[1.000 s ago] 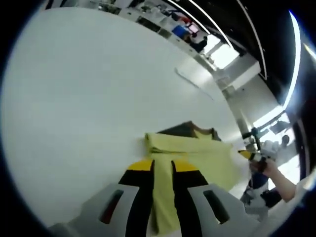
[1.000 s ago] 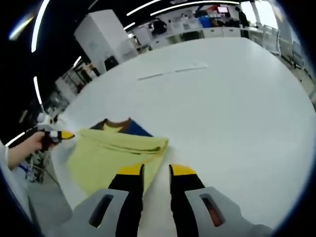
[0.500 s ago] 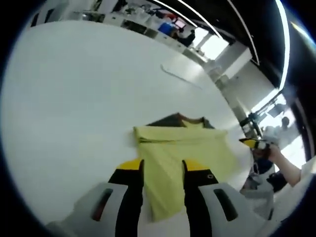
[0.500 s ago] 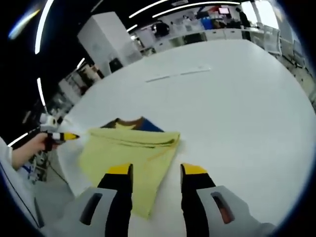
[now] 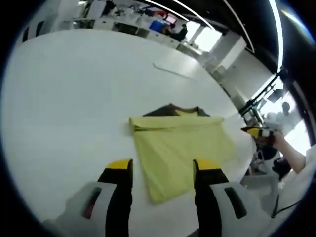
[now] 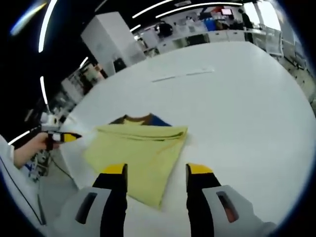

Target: Fold the garment on the visible template until the final outline fits inside the template.

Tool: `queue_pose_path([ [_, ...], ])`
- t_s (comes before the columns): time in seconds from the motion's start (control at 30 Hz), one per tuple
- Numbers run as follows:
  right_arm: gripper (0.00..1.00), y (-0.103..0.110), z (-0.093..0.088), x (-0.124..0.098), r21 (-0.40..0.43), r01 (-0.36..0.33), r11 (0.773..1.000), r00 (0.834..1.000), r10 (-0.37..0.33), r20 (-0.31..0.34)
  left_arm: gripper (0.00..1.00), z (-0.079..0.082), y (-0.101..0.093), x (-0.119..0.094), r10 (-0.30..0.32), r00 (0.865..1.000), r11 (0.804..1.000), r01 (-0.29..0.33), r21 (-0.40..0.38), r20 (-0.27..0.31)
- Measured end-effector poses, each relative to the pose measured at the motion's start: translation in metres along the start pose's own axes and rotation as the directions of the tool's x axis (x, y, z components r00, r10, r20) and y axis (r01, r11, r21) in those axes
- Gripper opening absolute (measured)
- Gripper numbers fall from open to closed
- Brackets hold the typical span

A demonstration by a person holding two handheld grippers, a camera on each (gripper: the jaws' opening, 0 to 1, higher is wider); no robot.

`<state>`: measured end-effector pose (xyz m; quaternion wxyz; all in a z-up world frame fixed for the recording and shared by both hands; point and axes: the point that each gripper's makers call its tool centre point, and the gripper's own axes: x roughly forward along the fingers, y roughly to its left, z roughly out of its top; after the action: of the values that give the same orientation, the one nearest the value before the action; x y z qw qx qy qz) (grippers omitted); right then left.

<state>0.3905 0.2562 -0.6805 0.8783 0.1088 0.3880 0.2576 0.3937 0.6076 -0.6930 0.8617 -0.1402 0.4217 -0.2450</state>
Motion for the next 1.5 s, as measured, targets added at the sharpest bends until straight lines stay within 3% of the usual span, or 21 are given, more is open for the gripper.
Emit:
queue_pose_path([
  [0.43, 0.59, 0.009, -0.005, -0.017, -0.017, -0.016, 1.000, 1.000, 0.016, 0.009, 0.68, -0.015, -0.002, -0.022, 0.031, 0.999, 0.999, -0.031, 0.037, -0.009],
  [1.07, 0.70, 0.032, -0.021, -0.046, -0.037, -0.044, 0.998, 0.999, 0.044, 0.024, 0.78, -0.038, -0.015, -0.056, 0.031, 0.999, 0.999, -0.031, 0.034, 0.017],
  [1.5, 0.79, 0.048, -0.040, -0.069, -0.038, -0.060, 0.997, 0.998, 0.061, 0.028, 0.84, -0.058, -0.023, -0.080, 0.034, 0.999, 0.999, -0.035, 0.035, 0.029],
])
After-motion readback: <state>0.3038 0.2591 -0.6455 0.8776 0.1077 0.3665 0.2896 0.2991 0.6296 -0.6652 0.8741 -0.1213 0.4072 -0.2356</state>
